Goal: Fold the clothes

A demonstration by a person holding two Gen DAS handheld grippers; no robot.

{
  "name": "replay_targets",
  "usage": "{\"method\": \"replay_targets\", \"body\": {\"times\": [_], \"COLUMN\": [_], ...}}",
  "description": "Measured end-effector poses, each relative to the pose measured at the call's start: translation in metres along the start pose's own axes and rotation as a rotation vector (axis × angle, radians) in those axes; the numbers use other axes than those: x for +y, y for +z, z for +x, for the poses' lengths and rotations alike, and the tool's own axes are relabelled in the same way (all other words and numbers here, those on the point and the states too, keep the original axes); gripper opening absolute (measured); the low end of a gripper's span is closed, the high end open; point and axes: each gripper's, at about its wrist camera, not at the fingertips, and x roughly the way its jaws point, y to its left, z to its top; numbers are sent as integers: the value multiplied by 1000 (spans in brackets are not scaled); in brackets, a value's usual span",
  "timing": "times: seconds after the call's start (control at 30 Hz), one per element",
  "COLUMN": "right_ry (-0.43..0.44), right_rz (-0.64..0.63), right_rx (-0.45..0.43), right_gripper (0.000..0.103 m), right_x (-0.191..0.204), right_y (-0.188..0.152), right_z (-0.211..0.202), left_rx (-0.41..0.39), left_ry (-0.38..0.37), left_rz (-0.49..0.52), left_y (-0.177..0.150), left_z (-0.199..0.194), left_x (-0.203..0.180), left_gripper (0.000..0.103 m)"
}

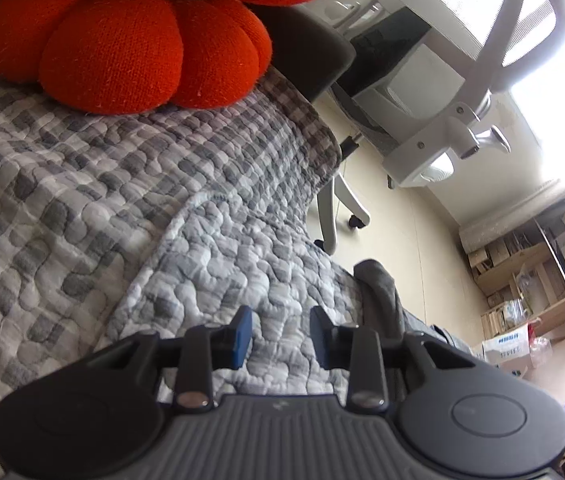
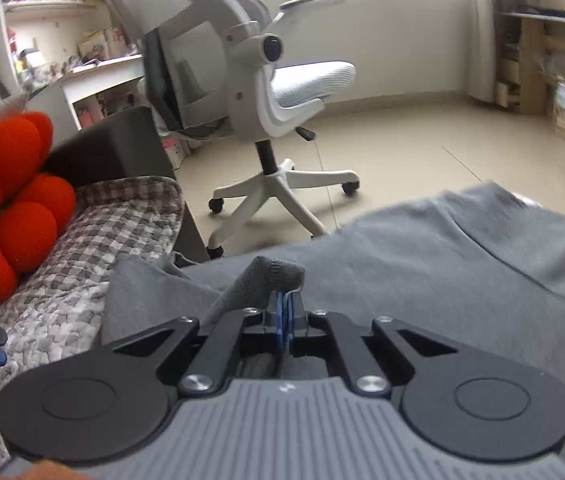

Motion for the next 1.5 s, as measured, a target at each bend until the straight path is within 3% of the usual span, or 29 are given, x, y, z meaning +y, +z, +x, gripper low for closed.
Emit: {"method": "replay_targets", "body": {"times": [0.03,0.13,0.23,0.33,0.5,0.7,0.83,1.0,1.03,1.13,1.23,1.33,1.4,1.5], "right_ry": [-7,1,72,200,520,702,729,626,607,636,669,639,641,634], "right_rz": [9,34,13,-36,-60,-108,-171,-268,-275,-245,-185,-177,-159,-150], "right_rx": [-4,-7,6,87,312,452,481,494,486,455,413,378,403,432], "right_gripper": [15,15,15,15,15,15,15,14,5,0,0,2,13,13], "right_x": [-2,-7,-1,17,48,83,110,133,133,130,110,99,100,108], "right_y": [-2,-8,-19,-40,-97,-157,-177,-201,-203,-205,-199,-198,-201,-204], "right_z": [-7,-35,-71,-104,-161,-213,-226,-219,-217,-220,-232,-236,-231,-223], "left_rx": [4,15,10,-1,-6,-43,-49,-67,-67,-71,-72,-67,-55,-45], "left_ry": [4,9,6,13,-6,35,37,91,99,104,99,102,106,105], "left_rz": [-2,-11,-19,-30,-27,20,44,92,102,122,129,136,137,149], "left_y": [-1,-2,-2,-2,-7,-16,-25,-36,-37,-40,-41,-42,-42,-45], "left_z": [-2,-10,-22,-37,-68,-107,-126,-137,-137,-139,-136,-130,-125,-122], "left_x": [-1,-2,-3,-4,-8,-10,-7,-6,-6,-7,-9,-12,-15,-19], "left_gripper": [36,37,38,40,42,43,43,44,44,44,44,44,44,44]}}
